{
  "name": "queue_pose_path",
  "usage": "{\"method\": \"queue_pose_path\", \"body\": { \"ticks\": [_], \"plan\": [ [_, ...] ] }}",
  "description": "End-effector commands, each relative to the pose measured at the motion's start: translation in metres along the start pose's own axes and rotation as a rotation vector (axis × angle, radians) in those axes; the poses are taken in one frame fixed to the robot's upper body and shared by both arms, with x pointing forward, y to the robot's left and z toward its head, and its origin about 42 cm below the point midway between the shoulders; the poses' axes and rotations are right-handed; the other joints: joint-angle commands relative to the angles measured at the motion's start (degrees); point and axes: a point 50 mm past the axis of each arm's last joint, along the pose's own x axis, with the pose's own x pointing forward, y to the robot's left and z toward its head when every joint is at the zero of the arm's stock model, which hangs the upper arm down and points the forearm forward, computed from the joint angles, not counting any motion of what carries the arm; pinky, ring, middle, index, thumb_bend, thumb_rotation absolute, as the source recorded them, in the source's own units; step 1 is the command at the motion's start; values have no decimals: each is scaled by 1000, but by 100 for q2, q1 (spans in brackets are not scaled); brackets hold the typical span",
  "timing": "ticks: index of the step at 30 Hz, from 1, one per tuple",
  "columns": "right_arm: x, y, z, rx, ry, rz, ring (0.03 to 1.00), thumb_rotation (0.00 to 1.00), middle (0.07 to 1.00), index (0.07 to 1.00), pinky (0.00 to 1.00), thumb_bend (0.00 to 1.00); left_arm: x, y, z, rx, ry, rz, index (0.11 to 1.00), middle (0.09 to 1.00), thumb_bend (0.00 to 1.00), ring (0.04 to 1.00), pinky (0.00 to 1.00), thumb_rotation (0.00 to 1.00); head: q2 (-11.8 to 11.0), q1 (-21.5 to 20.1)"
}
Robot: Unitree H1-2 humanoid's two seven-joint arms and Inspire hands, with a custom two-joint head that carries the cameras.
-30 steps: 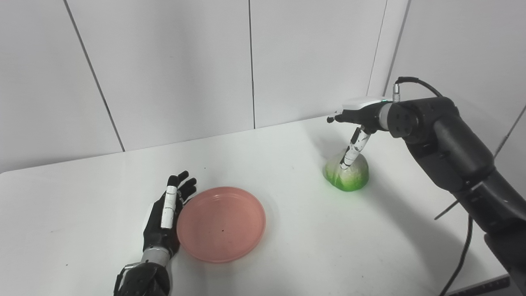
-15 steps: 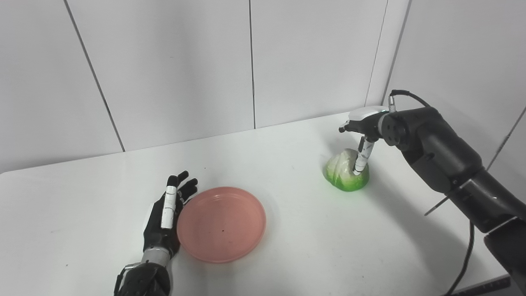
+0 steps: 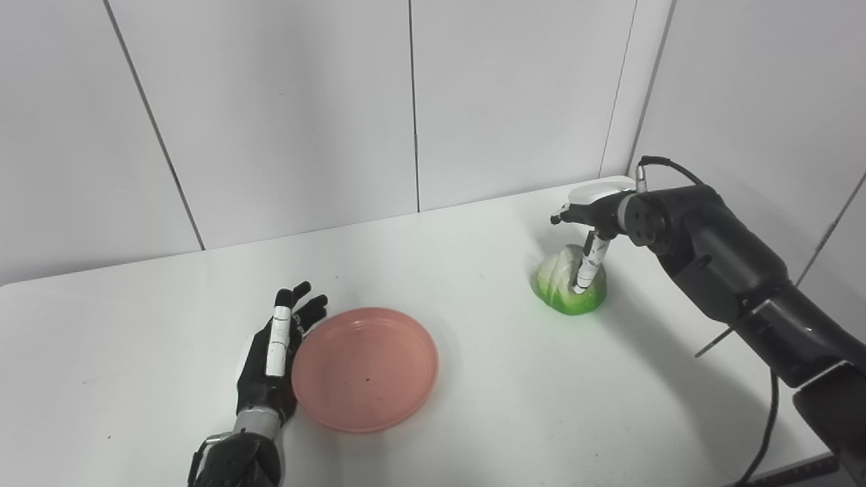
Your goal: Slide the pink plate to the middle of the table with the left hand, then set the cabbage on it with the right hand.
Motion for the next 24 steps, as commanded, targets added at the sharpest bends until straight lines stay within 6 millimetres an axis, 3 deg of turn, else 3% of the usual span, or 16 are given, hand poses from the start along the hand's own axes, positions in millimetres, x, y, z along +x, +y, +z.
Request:
{"method": "queue_pose_path", "body": {
  "ticks": [1, 24],
  "plan": [
    [-9, -20, -6, -9, -6, -66, 920, 271, 1000, 925, 738, 1000, -6, 2, -19, -2, 90, 16, 850, 807, 872, 856, 799, 919, 18, 9],
    [11, 0, -8, -19, 46, 26, 916, 291, 999, 918, 663, 1000, -9, -1, -18, 1, 96, 20, 851, 783, 860, 841, 792, 919, 110, 106]
  ]
}}
